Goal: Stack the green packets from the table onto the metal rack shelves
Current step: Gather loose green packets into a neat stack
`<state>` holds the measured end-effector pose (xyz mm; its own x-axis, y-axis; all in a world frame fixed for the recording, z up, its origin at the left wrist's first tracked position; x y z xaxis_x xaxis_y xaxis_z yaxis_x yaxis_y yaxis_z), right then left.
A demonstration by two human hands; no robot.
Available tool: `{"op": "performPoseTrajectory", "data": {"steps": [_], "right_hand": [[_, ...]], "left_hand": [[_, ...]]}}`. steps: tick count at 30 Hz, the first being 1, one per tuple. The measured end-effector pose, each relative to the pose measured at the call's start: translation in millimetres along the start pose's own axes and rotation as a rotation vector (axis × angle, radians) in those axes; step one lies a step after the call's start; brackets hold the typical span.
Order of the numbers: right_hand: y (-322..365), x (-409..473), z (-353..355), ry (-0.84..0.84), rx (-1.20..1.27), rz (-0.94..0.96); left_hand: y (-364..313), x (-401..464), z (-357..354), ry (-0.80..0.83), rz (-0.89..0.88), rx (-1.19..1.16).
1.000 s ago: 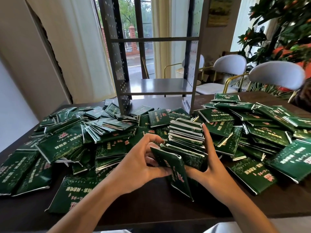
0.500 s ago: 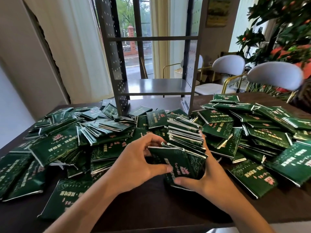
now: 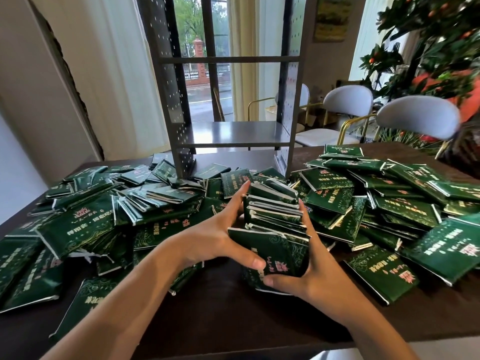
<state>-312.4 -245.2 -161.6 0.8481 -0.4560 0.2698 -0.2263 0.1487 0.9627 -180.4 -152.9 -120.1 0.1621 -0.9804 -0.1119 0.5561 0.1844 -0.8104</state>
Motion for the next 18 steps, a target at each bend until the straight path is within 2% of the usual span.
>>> {"op": "performPoseTrajectory", "data": {"steps": [3,8,14,18], "right_hand": [[-1,-1,1,0.012,0.062,-0.014],[-1,-1,2,0.024,0.076,-0.018],[1,0,3,0.062,0.067,-0.018],[1,-2,0,0.096,0.089,-0.017]], "left_hand": [[-3,-3,-4,0.015,-0.053,-0.001],[4,-9,-3,-0.015,-0.039,0.024],[7,2,-9,0.027,-0.034,-0.031],[4,-3,-7,-0.031,-0.075,-0.02]]}}
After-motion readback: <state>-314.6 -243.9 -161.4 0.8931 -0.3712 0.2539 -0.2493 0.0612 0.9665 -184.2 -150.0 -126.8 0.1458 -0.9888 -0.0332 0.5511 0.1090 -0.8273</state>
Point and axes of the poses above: each hand's wrist, its own x-axis towards the middle knuckle, its own z-axis out of the back of the hand, y = z × x, the point moved 7 cm from there along x, towards the middle knuckle, and after that the axes turned 15 degrees about x, right-handed, at the moved point
